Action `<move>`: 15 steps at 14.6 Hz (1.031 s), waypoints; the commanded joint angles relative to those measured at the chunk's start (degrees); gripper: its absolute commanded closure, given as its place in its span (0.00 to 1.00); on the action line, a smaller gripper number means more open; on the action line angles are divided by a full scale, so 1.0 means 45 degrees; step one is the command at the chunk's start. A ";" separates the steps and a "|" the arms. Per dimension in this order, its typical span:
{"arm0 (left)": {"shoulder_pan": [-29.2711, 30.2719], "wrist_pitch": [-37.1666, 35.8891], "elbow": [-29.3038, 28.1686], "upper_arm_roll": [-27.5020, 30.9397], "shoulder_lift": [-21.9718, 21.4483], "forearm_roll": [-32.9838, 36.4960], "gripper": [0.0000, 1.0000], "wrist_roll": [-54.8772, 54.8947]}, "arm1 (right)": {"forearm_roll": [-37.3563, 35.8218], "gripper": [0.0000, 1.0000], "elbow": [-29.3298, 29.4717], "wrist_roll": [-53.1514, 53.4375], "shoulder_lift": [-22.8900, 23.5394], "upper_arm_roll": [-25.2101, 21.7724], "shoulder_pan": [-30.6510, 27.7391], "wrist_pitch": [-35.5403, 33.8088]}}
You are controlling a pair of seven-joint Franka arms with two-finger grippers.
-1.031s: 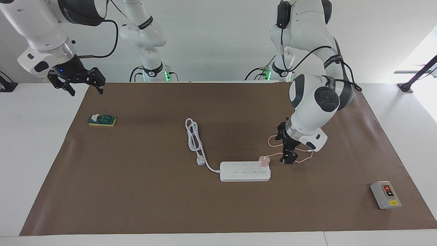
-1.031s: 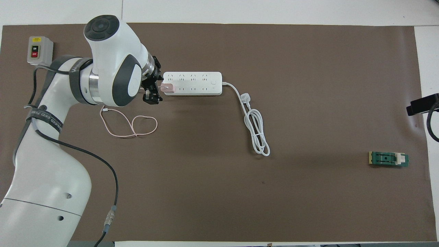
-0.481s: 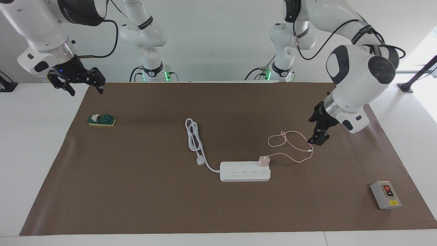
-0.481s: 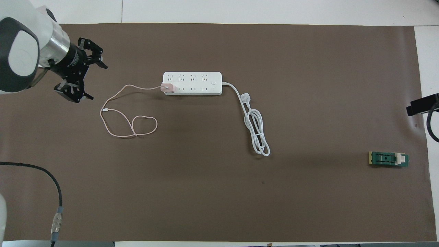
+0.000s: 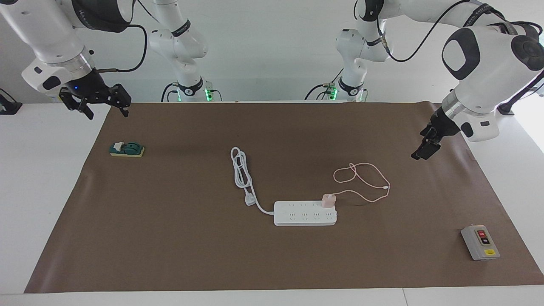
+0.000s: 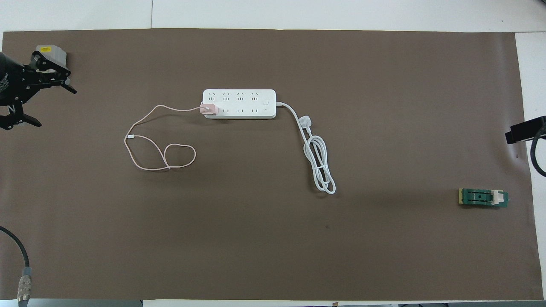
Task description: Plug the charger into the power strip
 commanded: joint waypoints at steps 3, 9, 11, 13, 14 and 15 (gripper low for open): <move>0.0223 -0.0183 -0.0082 0.0027 -0.0808 0.0248 0.00 0.2216 | 0.0020 0.00 0.0014 -0.0080 -0.0018 0.0186 -0.0255 -0.0013; 0.1193 -0.0165 0.0446 -0.0728 -0.1120 0.0150 0.00 0.1143 | 0.0020 0.00 0.0014 -0.0080 0.0001 0.0186 -0.0275 -0.0013; 0.3162 0.1058 -0.0096 -0.3105 -0.1608 0.0287 0.00 0.1278 | 0.0020 0.00 0.0014 -0.0100 -0.0018 0.0146 -0.0275 -0.0013; 0.3739 0.2158 -0.0665 -0.3819 -0.1766 0.1101 0.00 0.2075 | 0.0020 0.00 0.0014 -0.0080 -0.0018 0.0146 -0.0255 -0.0013; 0.3719 0.2219 -0.1035 -0.3956 -0.1940 0.1803 0.00 0.2853 | 0.0020 0.00 0.0014 -0.0080 -0.0018 0.0146 -0.0255 -0.0013; 0.3816 0.2278 -0.1560 -0.4266 -0.2503 0.2158 0.00 0.3886 | 0.0020 0.00 0.0014 -0.0080 0.0001 0.0146 -0.0275 -0.0013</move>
